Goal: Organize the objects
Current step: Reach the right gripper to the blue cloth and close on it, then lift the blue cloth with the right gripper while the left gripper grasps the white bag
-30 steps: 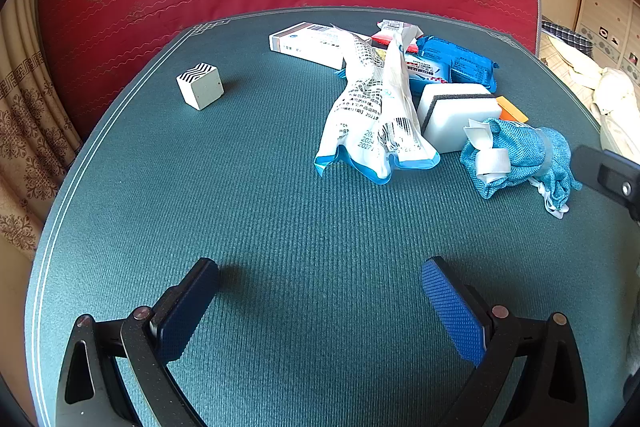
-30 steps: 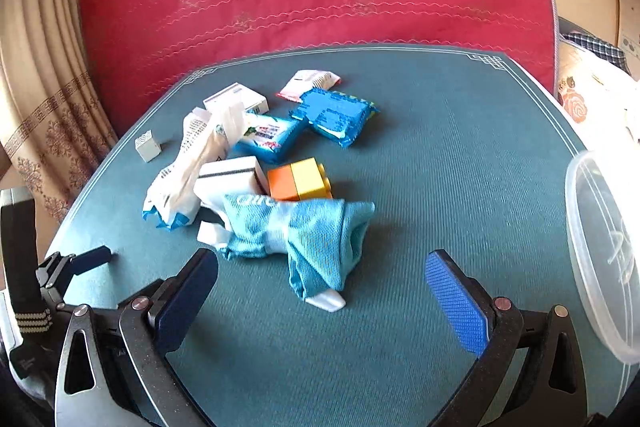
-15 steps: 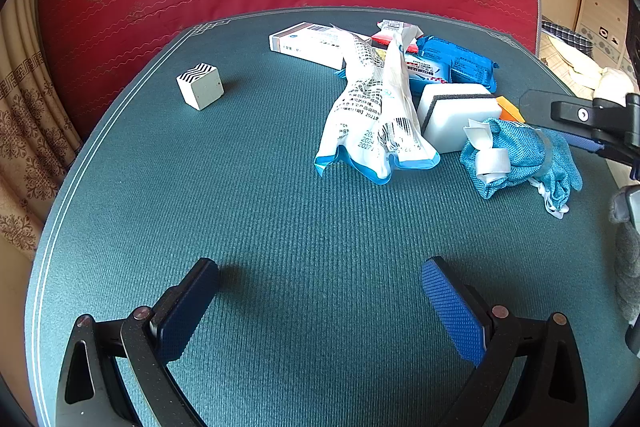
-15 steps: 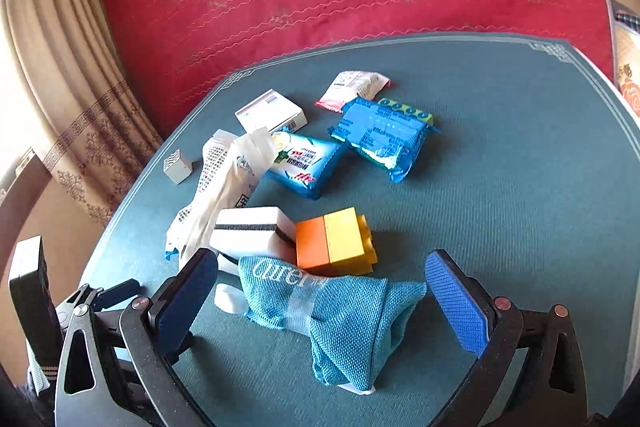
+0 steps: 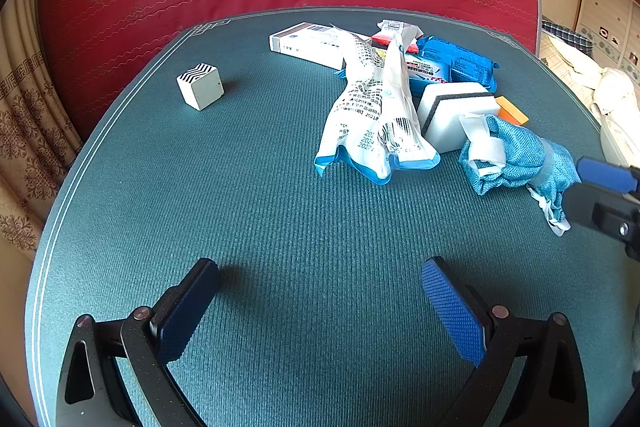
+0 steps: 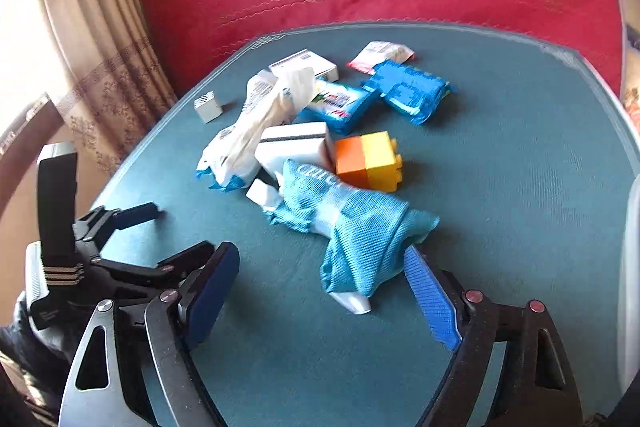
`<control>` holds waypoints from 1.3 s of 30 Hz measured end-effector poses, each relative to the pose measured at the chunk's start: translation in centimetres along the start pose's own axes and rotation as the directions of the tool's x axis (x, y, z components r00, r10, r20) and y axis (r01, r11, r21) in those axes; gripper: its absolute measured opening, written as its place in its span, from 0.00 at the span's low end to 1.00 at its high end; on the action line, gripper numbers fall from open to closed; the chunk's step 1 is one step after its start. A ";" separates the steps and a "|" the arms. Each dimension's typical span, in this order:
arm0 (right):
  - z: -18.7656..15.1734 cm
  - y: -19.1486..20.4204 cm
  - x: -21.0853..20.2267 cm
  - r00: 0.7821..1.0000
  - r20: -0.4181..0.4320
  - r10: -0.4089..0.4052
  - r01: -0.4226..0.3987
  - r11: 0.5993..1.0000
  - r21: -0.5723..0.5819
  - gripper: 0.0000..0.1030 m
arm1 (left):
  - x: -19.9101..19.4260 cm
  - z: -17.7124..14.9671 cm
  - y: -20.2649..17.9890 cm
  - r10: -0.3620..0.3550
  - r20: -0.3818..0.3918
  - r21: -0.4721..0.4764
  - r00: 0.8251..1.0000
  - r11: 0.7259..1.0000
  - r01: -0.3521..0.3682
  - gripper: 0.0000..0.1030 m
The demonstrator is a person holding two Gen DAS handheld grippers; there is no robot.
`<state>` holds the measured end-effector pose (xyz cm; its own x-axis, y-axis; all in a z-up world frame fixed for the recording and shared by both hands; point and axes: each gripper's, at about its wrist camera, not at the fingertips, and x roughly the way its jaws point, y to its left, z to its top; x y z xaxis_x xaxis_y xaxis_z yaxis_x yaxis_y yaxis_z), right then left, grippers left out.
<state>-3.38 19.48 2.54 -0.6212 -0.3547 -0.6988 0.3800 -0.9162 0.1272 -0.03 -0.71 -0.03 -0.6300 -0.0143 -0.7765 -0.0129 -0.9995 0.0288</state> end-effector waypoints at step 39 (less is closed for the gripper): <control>0.2 0.9 3.9 0.992 -0.057 0.112 -0.117 0.988 -0.100 0.48 | -0.3 0.0 -0.6 -0.035 -0.009 0.016 0.999 0.999 0.035 1.00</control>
<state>-5.64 17.27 0.10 -0.5345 -0.4439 -0.7192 0.5168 -0.8450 0.1374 0.19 -0.10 0.19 -0.6224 0.0206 -0.7824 -0.0475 -0.9988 0.0115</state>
